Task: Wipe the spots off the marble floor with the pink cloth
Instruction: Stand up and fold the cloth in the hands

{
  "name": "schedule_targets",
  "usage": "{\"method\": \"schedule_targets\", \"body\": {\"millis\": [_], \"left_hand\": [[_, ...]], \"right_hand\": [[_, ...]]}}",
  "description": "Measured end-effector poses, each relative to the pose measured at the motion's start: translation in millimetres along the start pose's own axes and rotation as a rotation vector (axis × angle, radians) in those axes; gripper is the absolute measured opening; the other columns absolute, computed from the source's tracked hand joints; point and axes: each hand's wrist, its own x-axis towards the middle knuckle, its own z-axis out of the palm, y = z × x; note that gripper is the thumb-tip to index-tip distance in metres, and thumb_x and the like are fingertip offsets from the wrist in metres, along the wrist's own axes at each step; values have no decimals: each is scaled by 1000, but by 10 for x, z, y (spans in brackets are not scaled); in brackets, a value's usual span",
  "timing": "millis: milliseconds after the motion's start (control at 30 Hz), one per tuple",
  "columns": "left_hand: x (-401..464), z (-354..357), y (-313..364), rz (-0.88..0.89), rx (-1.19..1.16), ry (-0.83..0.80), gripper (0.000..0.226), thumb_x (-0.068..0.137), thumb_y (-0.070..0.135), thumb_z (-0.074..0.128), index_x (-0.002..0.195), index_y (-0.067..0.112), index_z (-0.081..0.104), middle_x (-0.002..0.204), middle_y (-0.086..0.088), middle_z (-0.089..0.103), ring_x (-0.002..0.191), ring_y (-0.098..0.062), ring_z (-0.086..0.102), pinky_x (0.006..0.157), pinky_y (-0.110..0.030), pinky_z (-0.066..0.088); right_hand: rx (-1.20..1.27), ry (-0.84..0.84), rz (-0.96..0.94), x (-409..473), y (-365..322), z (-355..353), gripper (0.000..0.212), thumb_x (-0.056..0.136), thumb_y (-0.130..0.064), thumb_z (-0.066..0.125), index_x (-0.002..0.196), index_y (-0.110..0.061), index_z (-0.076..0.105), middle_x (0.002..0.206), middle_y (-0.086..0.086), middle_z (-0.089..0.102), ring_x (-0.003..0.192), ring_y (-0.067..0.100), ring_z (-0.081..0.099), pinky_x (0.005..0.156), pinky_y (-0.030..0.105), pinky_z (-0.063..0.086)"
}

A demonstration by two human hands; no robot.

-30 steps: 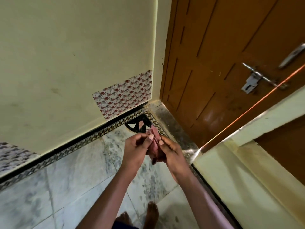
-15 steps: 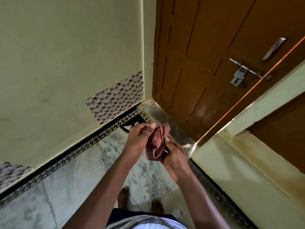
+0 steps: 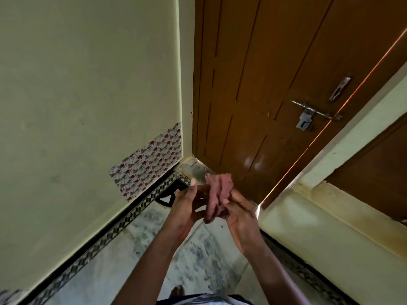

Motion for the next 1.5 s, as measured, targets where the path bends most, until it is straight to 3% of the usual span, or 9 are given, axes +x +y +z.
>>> {"method": "schedule_targets", "body": {"millis": [133, 300, 467, 667, 867, 1033, 1267, 1367, 1500], "left_hand": [[-20, -207, 126, -42, -96, -10, 40, 108, 30, 56, 121, -6, 68, 108, -24, 77, 89, -30, 77, 65, -39, 63], [55, -407, 135, 7, 41, -112, 17, 101, 19, 66, 103, 3, 73, 97, -18, 78, 84, -30, 76, 65, -41, 65], [75, -483, 192, 24, -65, -196, 2, 91, 12, 72, 90, 11, 70, 94, -23, 70, 76, -26, 74, 64, -39, 66], [93, -536, 236, 22, 31, -214, 8, 99, 3, 66, 96, 9, 70, 103, -28, 70, 83, -26, 77, 69, -38, 66], [114, -600, 171, 21, 32, -218, 4, 88, 17, 74, 88, 13, 74, 95, -23, 56, 78, -25, 71, 66, -36, 64], [100, -618, 114, 15, 22, -199, 45, 97, 28, 64, 109, -15, 65, 98, -21, 74, 87, -28, 74, 75, -38, 64], [78, -620, 67, 243, 358, -86, 25, 97, 27, 71, 82, 7, 71, 77, -18, 70, 67, -20, 68, 63, -30, 55], [34, -601, 36, 433, 582, -87, 19, 102, 18, 71, 85, 8, 75, 70, -1, 73, 60, -13, 68, 58, -22, 53], [-48, -551, 5, 513, 710, -180, 16, 101, 17, 73, 92, 10, 83, 67, 4, 77, 54, -6, 71, 54, -15, 54]], "right_hand": [[-191, -34, -208, -64, 87, 215, 48, 97, 0, 64, 118, -40, 83, 132, 1, 79, 123, 24, 74, 101, 42, 64], [-150, -20, -280, -124, 228, 296, 44, 99, 5, 58, 128, -19, 80, 136, 13, 76, 127, 37, 72, 105, 58, 60], [-193, 184, -120, -58, 325, 304, 36, 102, -34, 62, 132, -17, 74, 130, 7, 77, 125, 31, 72, 112, 59, 55], [-240, 266, -130, 24, 342, 252, 10, 97, -11, 74, 104, -6, 79, 99, 17, 79, 95, 41, 73, 89, 48, 60], [-306, 230, -76, 62, 330, 193, 29, 98, 7, 69, 118, -12, 79, 106, 9, 82, 109, 33, 77, 94, 45, 67], [-430, 277, -127, 65, 325, 117, 24, 99, 8, 67, 99, -11, 81, 103, -1, 82, 107, 20, 75, 96, 47, 62], [-702, 378, -156, 40, 311, 233, 12, 98, -20, 79, 90, -26, 73, 95, 4, 66, 87, 15, 61, 77, 33, 49], [-467, 323, -2, -32, 299, 349, 34, 107, -40, 64, 91, -12, 73, 85, 16, 71, 76, 19, 66, 74, 39, 50], [-135, 266, 145, -74, 222, 442, 45, 109, -42, 60, 105, 0, 74, 101, 22, 80, 98, 35, 80, 85, 43, 63]]}}
